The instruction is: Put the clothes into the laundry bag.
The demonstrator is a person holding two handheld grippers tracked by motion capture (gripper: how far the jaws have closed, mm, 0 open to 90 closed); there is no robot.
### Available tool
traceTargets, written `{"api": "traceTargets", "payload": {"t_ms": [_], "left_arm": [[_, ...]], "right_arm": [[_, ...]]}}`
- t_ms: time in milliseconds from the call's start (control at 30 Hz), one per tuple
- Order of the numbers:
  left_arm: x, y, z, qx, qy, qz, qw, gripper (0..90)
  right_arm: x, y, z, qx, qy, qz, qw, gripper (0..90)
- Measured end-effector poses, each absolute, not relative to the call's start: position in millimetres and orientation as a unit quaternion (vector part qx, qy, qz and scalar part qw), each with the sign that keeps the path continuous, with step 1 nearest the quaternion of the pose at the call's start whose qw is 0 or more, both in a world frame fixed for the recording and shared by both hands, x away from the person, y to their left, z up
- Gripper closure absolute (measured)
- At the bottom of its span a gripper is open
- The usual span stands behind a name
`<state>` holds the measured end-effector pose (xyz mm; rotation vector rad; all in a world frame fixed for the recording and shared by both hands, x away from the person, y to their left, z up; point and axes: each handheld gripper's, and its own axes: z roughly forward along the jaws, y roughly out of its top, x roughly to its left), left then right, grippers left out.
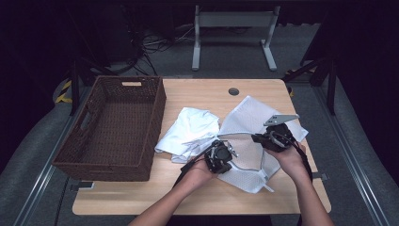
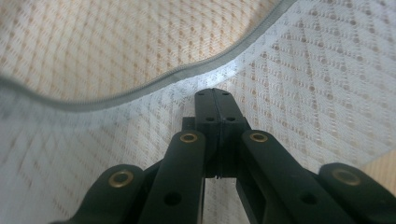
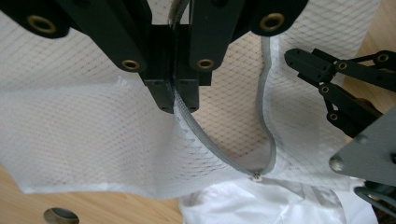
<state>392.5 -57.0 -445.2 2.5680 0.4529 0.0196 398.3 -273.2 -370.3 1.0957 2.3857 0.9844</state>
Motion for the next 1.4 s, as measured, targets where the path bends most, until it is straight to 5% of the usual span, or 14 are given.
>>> {"api": "traceTargets", "payload": {"t_ms": [500, 833, 1400], "left_arm": [[394, -45, -449, 0.943, 0.165, -0.020, 0.288, 90.0], [397, -43, -451, 0.938, 0.171, -0.028, 0.300, 89.5], [406, 0, -407, 0.907, 0.214, -0.043, 0.360, 55.6]], "right_arm": [[411, -258, -317, 0.362, 0.821, 0.389, 0.207, 88.1], [410, -259, -329, 0.362, 0.827, 0.388, 0.188, 88.1], [410, -269, -337, 0.374, 0.822, 0.393, 0.175, 87.8]]}}
